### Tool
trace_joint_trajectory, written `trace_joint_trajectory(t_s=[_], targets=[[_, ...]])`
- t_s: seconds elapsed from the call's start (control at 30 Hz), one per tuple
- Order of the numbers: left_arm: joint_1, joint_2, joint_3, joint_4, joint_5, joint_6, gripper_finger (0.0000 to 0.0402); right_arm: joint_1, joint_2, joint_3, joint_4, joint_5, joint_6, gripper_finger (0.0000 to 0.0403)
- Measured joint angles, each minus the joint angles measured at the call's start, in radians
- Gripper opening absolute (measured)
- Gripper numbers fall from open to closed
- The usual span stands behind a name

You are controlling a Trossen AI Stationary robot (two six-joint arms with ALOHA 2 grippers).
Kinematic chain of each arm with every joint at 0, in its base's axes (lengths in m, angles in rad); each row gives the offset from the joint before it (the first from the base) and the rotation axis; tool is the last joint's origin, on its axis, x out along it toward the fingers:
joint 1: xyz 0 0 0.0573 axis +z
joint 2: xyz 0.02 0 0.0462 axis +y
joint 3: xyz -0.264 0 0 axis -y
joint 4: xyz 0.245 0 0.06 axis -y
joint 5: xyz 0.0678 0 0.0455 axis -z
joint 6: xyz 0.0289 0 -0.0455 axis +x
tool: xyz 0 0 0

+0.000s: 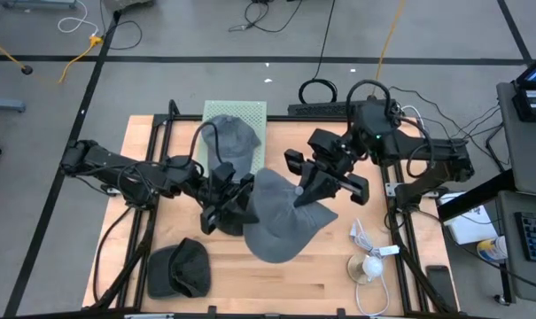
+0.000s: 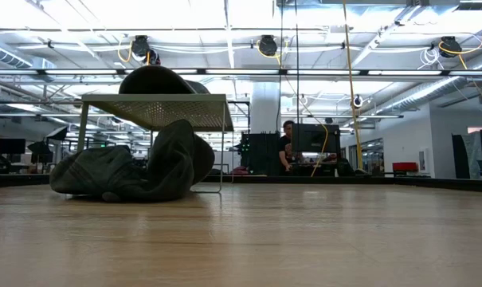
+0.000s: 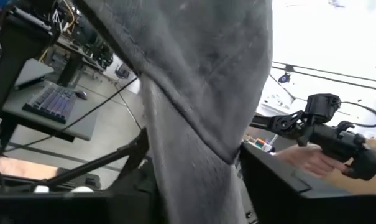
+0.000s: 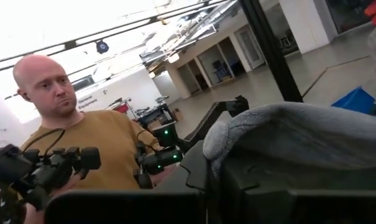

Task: Pick & Place hat
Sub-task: Stack the gray cap on the gray cap on the shelf

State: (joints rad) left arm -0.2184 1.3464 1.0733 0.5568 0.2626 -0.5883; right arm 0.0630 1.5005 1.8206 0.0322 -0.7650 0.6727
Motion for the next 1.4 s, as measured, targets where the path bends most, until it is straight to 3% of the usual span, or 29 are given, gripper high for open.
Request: trace_joint_trajectory(t_s=[0.3, 0.5, 0.6, 0.87, 1.0, 1.1, 1.23, 1.4], targets=[[0.028, 0.0, 0.0, 0.006, 0.076, -0.123, 0.0015, -0.018, -0.001, 0.0, -0.001, 0.001, -0.037, 0.0041], [0.028, -0.001, 0.0, 0.056, 0.107, -0.128, 0.0009, -0.024, -0.031, 0.0, -0.041, -0.097, -0.05, 0.0052], [0.026, -0.02, -0.001, 0.05, 0.138, -0.127, 0.0009, -0.024, -0.061, 0.0, -0.131, -0.081, -0.124, 0.0047], [-0.005, -0.087, -0.001, -0.035, 0.202, -0.117, 0.0008, -0.043, -0.152, 0.0, -0.385, 0.253, -0.296, 0.0023], [-0.031, -0.137, -0.001, -0.109, 0.227, -0.098, 0.0008, -0.043, -0.17, 0.0, -0.379, 0.275, -0.385, 0.0025], [-0.049, -0.185, -0.001, -0.167, 0.219, -0.077, 0.0008, -0.041, -0.169, 0.0, -0.386, 0.284, -0.405, 0.0051], [-0.084, -0.256, -0.001, -0.295, 0.154, -0.069, 0.0009, -0.042, -0.159, 0.0, -0.437, 0.31, -0.428, 0.0117], [-0.127, -0.354, -0.001, -0.484, 0.012, -0.097, 0.0008, -0.041, -0.157, -0.001, -0.449, 0.521, -0.425, 0.0208]])
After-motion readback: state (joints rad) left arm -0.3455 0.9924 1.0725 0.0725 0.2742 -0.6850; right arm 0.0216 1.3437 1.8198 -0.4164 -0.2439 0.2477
